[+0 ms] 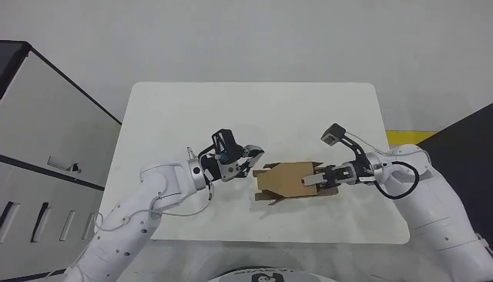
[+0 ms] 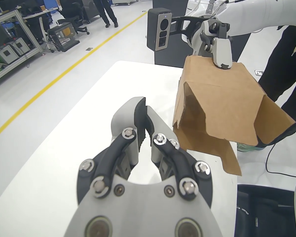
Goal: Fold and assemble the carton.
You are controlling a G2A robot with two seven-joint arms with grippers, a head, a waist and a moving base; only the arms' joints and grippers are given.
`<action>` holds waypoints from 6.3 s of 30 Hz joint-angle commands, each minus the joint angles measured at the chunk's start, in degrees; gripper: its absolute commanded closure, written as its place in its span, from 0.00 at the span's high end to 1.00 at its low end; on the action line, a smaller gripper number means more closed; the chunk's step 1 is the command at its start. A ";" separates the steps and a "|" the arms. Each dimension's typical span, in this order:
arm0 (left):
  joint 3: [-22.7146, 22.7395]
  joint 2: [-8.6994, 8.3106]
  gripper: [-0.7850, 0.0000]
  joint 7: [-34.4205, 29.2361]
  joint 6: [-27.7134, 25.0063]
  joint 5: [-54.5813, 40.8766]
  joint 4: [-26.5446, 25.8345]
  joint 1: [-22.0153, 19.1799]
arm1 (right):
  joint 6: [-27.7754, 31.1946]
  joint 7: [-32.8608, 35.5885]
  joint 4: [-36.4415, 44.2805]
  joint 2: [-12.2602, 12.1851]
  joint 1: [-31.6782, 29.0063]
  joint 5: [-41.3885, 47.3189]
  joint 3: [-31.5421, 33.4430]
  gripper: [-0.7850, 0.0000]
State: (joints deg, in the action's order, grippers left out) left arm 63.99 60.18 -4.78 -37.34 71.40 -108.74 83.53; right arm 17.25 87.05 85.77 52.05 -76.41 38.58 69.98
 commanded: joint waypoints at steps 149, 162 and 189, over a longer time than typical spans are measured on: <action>-2.73 -0.17 0.00 2.78 -7.72 -0.41 2.26 -3.76 | -0.96 0.95 -3.35 -2.07 2.76 13.39 -1.01 0.00; -4.40 0.05 0.00 2.60 -8.19 -0.14 1.86 -4.82 | -0.96 0.95 -3.69 -1.64 3.01 11.72 -1.34 0.00; -8.40 0.62 0.00 0.98 -7.47 1.93 0.48 -6.40 | -0.96 0.95 -2.68 -0.38 1.90 9.08 -0.72 0.00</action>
State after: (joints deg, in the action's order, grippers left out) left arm 55.66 60.79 -3.73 -44.90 73.33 -108.27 77.17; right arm 16.29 88.00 83.10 51.64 -74.56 47.75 69.30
